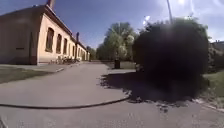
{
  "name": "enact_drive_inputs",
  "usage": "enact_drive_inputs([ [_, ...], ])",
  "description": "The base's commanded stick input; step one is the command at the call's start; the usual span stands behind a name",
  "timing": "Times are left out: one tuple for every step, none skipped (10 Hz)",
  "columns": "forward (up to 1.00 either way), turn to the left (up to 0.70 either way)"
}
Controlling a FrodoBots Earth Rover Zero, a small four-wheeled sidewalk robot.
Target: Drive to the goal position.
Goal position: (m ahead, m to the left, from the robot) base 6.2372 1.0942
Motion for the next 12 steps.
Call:
enact_drive_inputs([
  [1.00,0.04],
  [1.00,0.22],
  [1.00,0.27],
  [1.00,0.27],
  [1.00,0.27],
  [1.00,0.26],
  [1.00,0.13],
  [1.00,0.00],
  [1.00,0.00],
  [1.00,0.00],
  [1.00,0.00],
  [1.00,0.00],
])
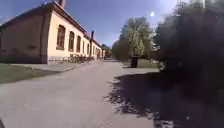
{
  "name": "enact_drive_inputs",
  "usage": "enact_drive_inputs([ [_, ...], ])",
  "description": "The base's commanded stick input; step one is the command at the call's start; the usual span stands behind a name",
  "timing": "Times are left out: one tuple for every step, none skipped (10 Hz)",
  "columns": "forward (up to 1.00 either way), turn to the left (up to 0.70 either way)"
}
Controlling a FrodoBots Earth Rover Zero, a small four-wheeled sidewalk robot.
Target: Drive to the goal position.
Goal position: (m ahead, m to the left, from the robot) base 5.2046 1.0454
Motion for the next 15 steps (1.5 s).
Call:
enact_drive_inputs([
  [1.00,0.00],
  [1.00,0.00],
  [1.00,0.00],
  [1.00,0.00],
  [1.00,0.00],
  [1.00,0.00],
  [1.00,0.00],
  [1.00,0.00],
  [1.00,0.00],
  [1.00,0.00],
  [1.00,-0.27],
  [1.00,-0.27],
  [1.00,-0.27],
  [1.00,-0.27],
  [1.00,-0.19],
])
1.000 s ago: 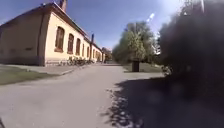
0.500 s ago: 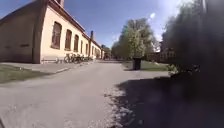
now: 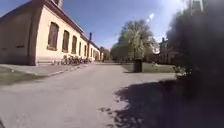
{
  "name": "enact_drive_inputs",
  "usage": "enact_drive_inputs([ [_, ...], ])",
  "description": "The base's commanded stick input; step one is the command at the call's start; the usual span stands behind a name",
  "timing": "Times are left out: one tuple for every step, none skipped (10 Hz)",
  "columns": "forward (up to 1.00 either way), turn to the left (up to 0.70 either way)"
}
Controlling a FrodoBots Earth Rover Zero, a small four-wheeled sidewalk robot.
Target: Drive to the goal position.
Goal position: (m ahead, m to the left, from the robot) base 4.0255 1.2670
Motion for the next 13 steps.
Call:
enact_drive_inputs([
  [1.00,-0.03],
  [1.00,0.00],
  [1.00,0.00],
  [1.00,0.00],
  [1.00,0.00],
  [1.00,0.00],
  [1.00,0.00],
  [1.00,0.00],
  [1.00,0.00],
  [1.00,0.00],
  [0.42,0.00],
  [0.00,0.00],
  [0.00,0.00],
])
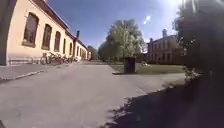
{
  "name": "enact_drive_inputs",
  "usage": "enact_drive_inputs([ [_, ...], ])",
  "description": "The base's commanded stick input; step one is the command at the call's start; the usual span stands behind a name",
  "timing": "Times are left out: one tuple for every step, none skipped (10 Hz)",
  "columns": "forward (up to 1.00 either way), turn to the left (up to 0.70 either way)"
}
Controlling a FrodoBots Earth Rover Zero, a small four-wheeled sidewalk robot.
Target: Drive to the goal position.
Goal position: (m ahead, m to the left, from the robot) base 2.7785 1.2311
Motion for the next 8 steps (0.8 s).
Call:
enact_drive_inputs([
  [0.00,0.00],
  [0.00,0.00],
  [0.00,0.00],
  [0.00,0.00],
  [0.00,0.00],
  [0.00,0.00],
  [0.00,0.00],
  [0.00,-0.45],
])
